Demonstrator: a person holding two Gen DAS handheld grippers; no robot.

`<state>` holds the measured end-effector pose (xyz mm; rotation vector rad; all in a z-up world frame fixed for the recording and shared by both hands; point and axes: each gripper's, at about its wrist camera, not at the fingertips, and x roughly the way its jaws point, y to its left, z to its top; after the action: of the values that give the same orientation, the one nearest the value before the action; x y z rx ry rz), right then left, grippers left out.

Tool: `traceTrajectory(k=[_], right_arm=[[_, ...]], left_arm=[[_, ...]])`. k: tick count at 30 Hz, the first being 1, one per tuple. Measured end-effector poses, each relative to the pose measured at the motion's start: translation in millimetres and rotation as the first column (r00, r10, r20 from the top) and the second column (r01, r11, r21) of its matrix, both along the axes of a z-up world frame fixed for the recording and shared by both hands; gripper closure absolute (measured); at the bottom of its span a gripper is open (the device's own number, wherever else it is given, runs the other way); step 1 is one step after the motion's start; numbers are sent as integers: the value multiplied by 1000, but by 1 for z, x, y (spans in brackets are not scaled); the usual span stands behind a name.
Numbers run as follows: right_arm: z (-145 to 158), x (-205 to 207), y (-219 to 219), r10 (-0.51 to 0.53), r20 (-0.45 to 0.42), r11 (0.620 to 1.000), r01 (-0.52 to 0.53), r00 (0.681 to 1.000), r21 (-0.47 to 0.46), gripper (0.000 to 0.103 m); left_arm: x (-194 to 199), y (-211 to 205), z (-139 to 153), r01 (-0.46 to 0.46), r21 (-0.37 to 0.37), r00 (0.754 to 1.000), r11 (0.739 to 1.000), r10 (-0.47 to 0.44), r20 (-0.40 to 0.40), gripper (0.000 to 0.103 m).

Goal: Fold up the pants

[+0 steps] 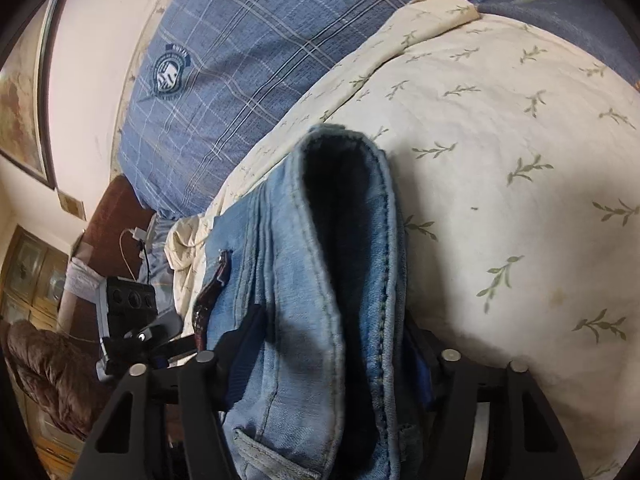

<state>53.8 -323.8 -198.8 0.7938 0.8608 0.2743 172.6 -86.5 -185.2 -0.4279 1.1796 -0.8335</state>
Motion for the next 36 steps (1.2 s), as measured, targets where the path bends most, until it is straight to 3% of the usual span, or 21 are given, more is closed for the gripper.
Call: traceTrajectory(k=[4, 8, 17, 25, 36], right_arm=[[5, 1, 7, 5, 15, 999, -4, 1000, -36, 51], [15, 0, 17, 16, 55, 997, -12, 998, -80, 54], [37, 3, 39, 38, 155, 995, -23, 987, -101, 55], [58, 28, 75, 77, 248, 997, -69, 966, -41, 55], [62, 94, 112, 125, 244, 992, -126, 962, -11, 55]], left_arm=[[-2, 1, 4, 3, 12, 1000, 1000, -4, 29, 42], [-3, 3, 11, 2, 19, 998, 1000, -3, 58, 49], [-5, 29, 49, -51, 27, 989, 998, 47, 138, 51], [8, 71, 89, -143, 66, 967, 987, 125, 221, 50], [51, 106, 86, -233, 110, 953, 966, 204, 226, 51]])
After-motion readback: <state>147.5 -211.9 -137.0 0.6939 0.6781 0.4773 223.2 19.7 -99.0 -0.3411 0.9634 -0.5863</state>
